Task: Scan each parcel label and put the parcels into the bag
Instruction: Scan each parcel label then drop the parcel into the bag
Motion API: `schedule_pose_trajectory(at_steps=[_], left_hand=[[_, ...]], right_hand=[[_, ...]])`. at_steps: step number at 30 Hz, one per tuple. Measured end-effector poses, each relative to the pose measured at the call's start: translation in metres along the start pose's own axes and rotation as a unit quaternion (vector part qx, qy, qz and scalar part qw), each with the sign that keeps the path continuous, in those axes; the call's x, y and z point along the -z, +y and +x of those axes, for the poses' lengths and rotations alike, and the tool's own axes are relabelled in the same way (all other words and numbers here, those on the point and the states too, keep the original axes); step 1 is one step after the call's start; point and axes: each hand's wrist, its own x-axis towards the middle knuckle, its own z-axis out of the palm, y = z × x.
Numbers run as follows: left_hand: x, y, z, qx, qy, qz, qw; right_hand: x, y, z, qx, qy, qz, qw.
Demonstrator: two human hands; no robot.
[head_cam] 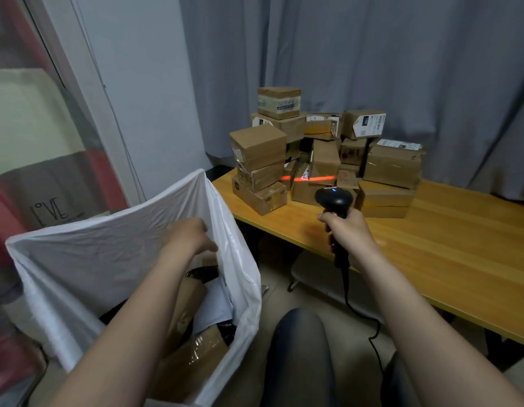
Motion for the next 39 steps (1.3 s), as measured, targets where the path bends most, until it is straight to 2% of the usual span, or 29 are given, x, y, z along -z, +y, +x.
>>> schedule_pose_trajectory(at_steps=[6, 15, 21, 24, 32, 37, 39], left_hand=[[0.009, 0.063, 0.006, -0.096, 0.051, -0.018, 0.994], [-0.01, 0.228, 0.036, -0.247, 0.016, -0.054, 0.967], [-0.041, 0.346, 0.065, -0.316, 0.009, -0.083, 0.945], [-0.053, 0.4, 0.086, -0.351, 0.019, -0.063, 0.934], [-0.08, 0.495, 0.153, -0.368, -0.008, 0.027, 0.93], [-0.079, 0.519, 0.194, -0.372, -0.104, 0.112, 0.916], [-0.079, 0.522, 0.209, -0.362, -0.149, 0.111, 0.913]], right_hand=[[0.032, -0.014, -0.002, 0.035, 0.035, 0.004, 0.999], [0.145, -0.039, 0.049, 0.046, 0.128, -0.007, 0.991], [0.205, -0.046, 0.104, 0.026, 0.149, -0.002, 0.989], [0.227, -0.049, 0.133, 0.032, 0.156, -0.015, 0.987], [0.256, -0.028, 0.213, 0.004, 0.15, -0.035, 0.988], [0.261, -0.009, 0.241, -0.013, 0.138, -0.021, 0.99], [0.26, -0.002, 0.248, -0.02, 0.141, -0.013, 0.99]])
